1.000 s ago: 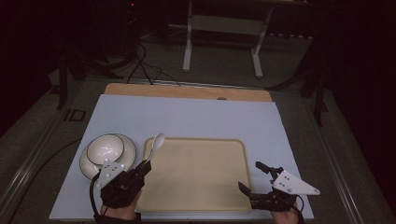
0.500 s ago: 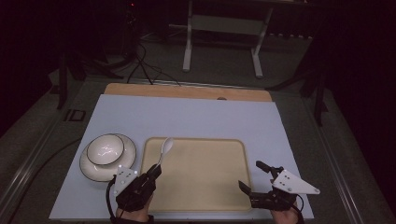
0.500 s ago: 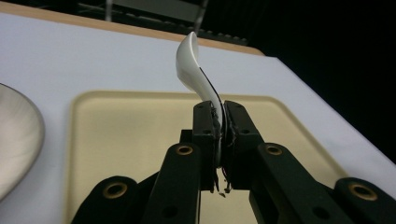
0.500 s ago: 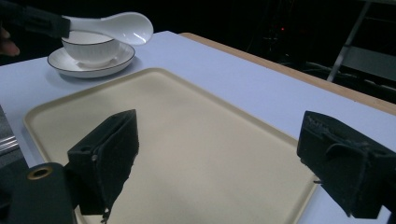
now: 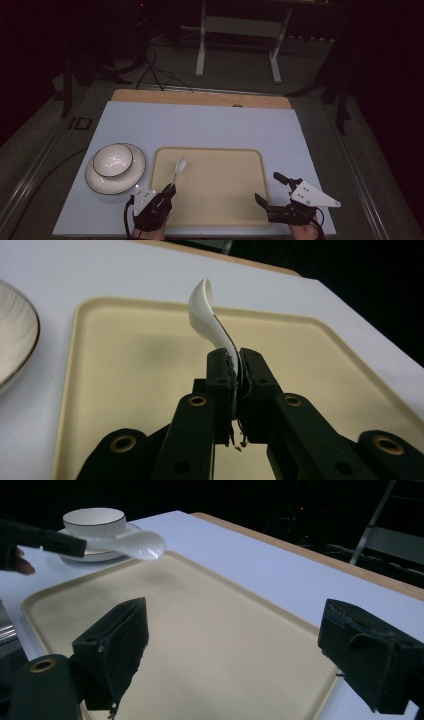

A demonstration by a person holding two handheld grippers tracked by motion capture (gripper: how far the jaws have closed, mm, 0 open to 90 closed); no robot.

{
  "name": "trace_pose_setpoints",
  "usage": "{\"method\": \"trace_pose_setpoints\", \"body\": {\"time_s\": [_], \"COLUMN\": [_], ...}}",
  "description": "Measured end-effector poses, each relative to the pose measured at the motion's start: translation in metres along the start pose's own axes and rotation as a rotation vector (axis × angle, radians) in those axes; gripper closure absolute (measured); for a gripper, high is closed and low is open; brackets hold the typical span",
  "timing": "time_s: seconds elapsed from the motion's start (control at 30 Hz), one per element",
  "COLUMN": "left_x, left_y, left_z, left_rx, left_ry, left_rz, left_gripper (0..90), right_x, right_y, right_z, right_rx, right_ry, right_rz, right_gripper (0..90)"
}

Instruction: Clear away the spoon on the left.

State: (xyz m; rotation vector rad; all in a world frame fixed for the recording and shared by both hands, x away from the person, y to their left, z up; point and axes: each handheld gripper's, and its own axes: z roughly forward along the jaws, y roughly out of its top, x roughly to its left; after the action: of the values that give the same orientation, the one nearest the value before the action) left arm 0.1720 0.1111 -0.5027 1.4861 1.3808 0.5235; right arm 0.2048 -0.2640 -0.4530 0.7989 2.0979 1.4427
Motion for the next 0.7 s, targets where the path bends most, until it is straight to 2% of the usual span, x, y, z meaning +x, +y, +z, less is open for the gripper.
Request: {"method": "trace_pose_setpoints", "body": {"time_s": [0.03,0.13,0.33,0.47,0.57,0.7], "left_x": [0.000,-0.001,-0.002,-0.002,0.001,0.001], "left_y": [-0.002,-0.005,-0.012,-0.017,-0.020,-0.021], "left_z": [0.001,0.004,0.014,0.020,0.022,0.023], "left_rx": [0.008,0.015,0.060,0.081,0.089,0.098], "left_ry": [0.009,0.019,0.043,0.041,0.041,0.038], "left_rz": [0.012,0.005,0.008,0.011,-0.013,-0.023], "left_gripper": [85.0,85.0,84.9,84.9,84.9,84.5], "right_x": [0.000,0.001,0.000,-0.001,0.000,0.000], "right_y": [0.000,0.000,-0.001,-0.001,-0.001,-0.001], "right_z": [0.000,0.002,0.002,0.002,0.002,0.002], "right_rx": [0.001,0.006,0.009,0.013,0.014,0.013], "right_ry": [0.001,0.003,0.007,0.012,0.012,0.014], "right_rz": [-0.001,-0.005,0.004,0.006,0.005,0.005], "right_gripper": [12.8,12.8,12.8,12.8,12.8,12.8]}}
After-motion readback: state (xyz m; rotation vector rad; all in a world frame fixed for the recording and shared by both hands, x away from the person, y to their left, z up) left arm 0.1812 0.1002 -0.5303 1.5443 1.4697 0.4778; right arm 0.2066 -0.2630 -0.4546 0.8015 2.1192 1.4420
